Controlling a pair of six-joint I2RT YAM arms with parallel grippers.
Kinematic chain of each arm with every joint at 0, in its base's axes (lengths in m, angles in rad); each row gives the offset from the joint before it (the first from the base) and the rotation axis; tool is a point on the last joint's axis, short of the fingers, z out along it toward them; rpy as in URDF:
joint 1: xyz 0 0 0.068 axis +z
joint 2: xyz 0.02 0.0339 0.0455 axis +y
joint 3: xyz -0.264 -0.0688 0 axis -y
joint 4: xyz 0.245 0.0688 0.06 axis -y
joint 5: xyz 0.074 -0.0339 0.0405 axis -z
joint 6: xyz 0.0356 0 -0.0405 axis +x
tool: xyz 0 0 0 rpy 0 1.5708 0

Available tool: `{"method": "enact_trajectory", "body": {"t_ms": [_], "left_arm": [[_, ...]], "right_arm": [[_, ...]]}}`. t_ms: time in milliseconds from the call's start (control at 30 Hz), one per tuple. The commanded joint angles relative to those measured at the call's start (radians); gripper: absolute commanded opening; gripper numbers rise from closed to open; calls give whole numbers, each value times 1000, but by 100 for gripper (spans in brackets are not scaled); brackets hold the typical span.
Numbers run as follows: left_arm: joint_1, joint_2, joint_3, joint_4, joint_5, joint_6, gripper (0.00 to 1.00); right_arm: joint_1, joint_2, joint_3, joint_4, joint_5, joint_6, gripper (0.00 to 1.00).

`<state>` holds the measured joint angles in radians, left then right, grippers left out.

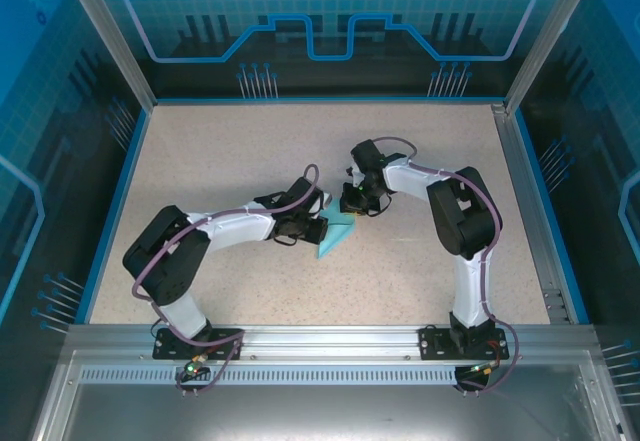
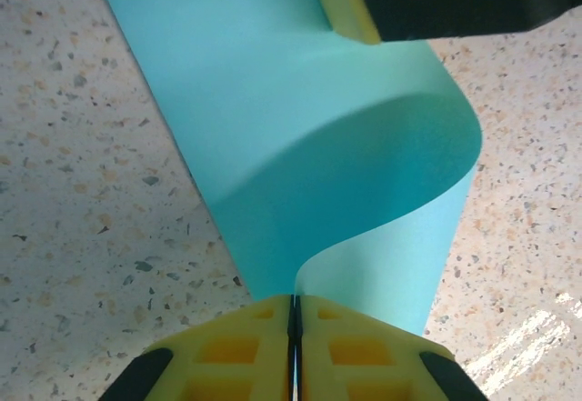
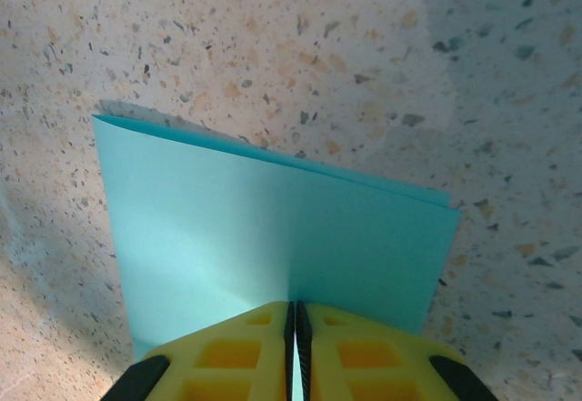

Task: Fold a paper plane with a square sheet of paper (pick it up from the middle)
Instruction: Third fold the triangle at the center of the table.

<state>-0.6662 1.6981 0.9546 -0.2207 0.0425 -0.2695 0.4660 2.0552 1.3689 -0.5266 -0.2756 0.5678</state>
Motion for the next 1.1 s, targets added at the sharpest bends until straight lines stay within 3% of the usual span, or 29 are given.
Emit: {"method": "enact_trajectory", "body": {"t_ms": [0,867,1067], "left_arm": [[8,7,33,-33,11,29,10],[7,90,52,-33,14,28,10],[7,95,32,-22,19,21,10]], "right_arm": [[0,19,-21,-30,10,4,13],[-1,-22,-42,-14,-16,20,14],[-29,-144,-90,28,-44,46,15]]}}
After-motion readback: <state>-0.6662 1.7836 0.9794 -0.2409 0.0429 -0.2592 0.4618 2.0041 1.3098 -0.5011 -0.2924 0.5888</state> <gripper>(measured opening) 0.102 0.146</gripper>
